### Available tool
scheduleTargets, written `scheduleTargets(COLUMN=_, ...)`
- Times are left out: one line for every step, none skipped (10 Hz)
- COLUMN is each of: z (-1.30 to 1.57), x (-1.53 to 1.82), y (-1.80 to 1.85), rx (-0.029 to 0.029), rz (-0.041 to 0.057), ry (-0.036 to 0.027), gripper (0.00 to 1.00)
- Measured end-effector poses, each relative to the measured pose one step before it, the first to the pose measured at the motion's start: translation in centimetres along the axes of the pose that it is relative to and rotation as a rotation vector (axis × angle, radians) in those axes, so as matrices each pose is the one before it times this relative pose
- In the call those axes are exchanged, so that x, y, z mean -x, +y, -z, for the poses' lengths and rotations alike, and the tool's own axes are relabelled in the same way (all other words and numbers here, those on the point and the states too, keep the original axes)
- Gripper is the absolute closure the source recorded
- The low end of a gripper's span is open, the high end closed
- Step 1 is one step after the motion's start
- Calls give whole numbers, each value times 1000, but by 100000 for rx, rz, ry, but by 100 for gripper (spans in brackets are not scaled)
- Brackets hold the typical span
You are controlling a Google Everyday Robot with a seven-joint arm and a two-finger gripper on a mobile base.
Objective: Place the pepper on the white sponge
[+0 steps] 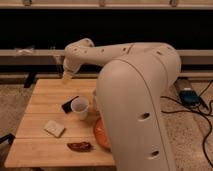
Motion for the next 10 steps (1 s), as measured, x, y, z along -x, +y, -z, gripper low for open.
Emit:
scheduleTargets(z=-1, x=-3, y=-1, rx=-2, rz=6, ry=4, gripper=20)
scheduleTargets(z=0, x=2, y=0, rx=1, rz=-5, ry=-4, gripper=20)
scheduleTargets(z=2, x=1, y=0, rx=-2, rz=4, ry=2, gripper=20)
scheduleTargets(z=-2, x=1, y=2, rx=3, rz=-4, ry=-3, gripper=20)
scheduleTargets(z=0, x=-2, y=-1, rx=-2, rz=1, ry=2, gripper=20)
scheduleTargets(z=9, x=2, y=-6, rx=6, rz=-17, ry=-25, gripper=20)
scheduleTargets(z=80, x=26, y=66, rx=79, rz=800, ry=-166, gripper=20)
scheduleTargets(z=382, x=282, y=272, rx=30, rz=1468, ry=-314, gripper=20)
scheduleTargets(z=697, x=711, y=1153, rx=170, rz=2207, ry=-1028, gripper=20)
scheduleTargets(z=646, x=609, y=1187, rx=5, rz=1350, ry=-696, gripper=20)
